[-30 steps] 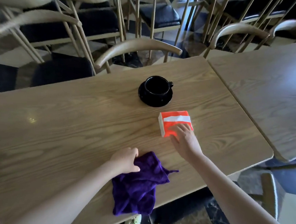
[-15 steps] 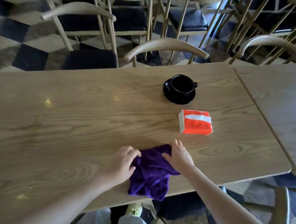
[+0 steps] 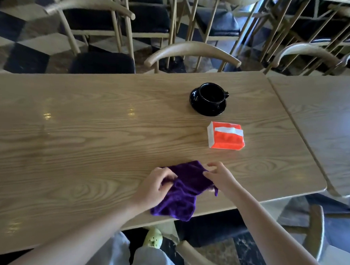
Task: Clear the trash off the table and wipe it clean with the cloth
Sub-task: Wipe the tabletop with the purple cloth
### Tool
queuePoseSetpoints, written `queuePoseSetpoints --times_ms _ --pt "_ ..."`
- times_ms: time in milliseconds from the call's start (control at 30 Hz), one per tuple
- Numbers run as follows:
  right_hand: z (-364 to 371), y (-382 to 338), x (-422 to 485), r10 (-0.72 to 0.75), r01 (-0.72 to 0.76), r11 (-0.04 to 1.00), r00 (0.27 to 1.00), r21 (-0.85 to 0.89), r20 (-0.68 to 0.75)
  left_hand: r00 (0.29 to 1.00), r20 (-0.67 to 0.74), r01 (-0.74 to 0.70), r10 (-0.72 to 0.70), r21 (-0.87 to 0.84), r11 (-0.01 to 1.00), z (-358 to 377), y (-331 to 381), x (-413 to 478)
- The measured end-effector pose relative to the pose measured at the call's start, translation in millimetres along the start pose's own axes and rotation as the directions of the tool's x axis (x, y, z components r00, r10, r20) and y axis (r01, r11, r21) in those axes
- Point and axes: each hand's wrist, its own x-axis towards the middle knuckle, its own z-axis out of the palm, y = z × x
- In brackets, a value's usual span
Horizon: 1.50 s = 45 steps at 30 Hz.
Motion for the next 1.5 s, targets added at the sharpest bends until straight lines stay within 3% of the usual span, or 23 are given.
queuePoseSetpoints --times_ms 67,133,233,300,367,433,567,667,833,933,1067,1167,1333,1500 --pt "-0.5 -4.9 -3.6 0.012 -0.018 0.987 0.999 0.159 0.038 0.978 -0.047 0.183 -0.206 -0.298 0.937 -6.7 15.5 6.5" --pt "-3.9 -10.6 -9.5 -0.060 0.049 0.985 0.996 0.166 0.064 0.956 -0.096 0.213 -0.278 -0.427 0.879 -12.6 24.7 14.6" --pt "-8.1 -23.3 -22.4 -0.247 0.244 0.969 0.963 0.036 0.109 0.971 -0.063 0.185 -0.230 -0.411 0.893 -24.1 26.5 22.9" --pt "-5.4 -28.2 -24.0 -0.326 0.343 0.927 0.937 -0.151 0.129 0.978 -0.021 0.194 -0.209 -0.294 0.936 -32.6 23.4 26.9" --pt "1.5 -29.4 -19.2 -0.407 0.405 0.818 0.909 -0.408 0.085 0.981 0.001 0.193 -0.195 -0.160 0.968 -38.3 22.5 29.6" --pt "10.4 -28.6 -14.1 -0.495 0.452 0.716 0.866 -0.532 0.070 0.980 0.007 0.198 -0.199 -0.107 0.974 -41.6 24.8 30.7" --pt "28.1 -30.5 -2.0 -0.421 0.450 0.550 0.877 -0.703 0.232 0.967 0.027 0.251 -0.255 -0.294 0.922 -50.3 34.9 30.5" --pt "34.0 -32.9 10.6 -0.434 0.469 0.549 0.867 -0.692 0.243 0.971 0.044 0.237 -0.237 -0.335 0.912 -59.3 44.0 28.6" --pt "24.8 -54.2 9.2 -0.412 0.550 0.661 0.834 -0.511 0.366 0.972 -0.049 0.201 -0.231 -0.344 0.917 -87.6 40.9 27.0" --pt "25.3 -65.9 0.7 -0.534 0.643 0.631 0.766 -0.434 0.358 0.964 -0.124 0.185 -0.236 -0.327 0.927 -104.4 40.5 25.7" --pt "29.4 -94.5 -15.1 -0.715 0.739 0.599 0.667 -0.310 0.208 0.963 -0.199 0.109 -0.179 -0.317 0.942 -128.2 53.3 27.5" --pt "21.7 -138.4 -25.5 -0.765 0.754 0.581 0.635 -0.308 0.110 0.961 -0.254 0.030 -0.111 -0.301 0.953 -153.1 73.2 33.1" --pt "4.7 -212.0 -42.5 -0.856 0.790 0.488 0.517 -0.372 -0.025 0.903 -0.428 -0.121 0.045 -0.152 0.981 -210.0 107.6 42.3" --pt "10.8 -227.9 -57.3 -0.854 0.847 0.465 0.506 -0.258 0.122 0.881 -0.458 -0.134 0.118 -0.003 0.991 -233.1 104.1 25.0"
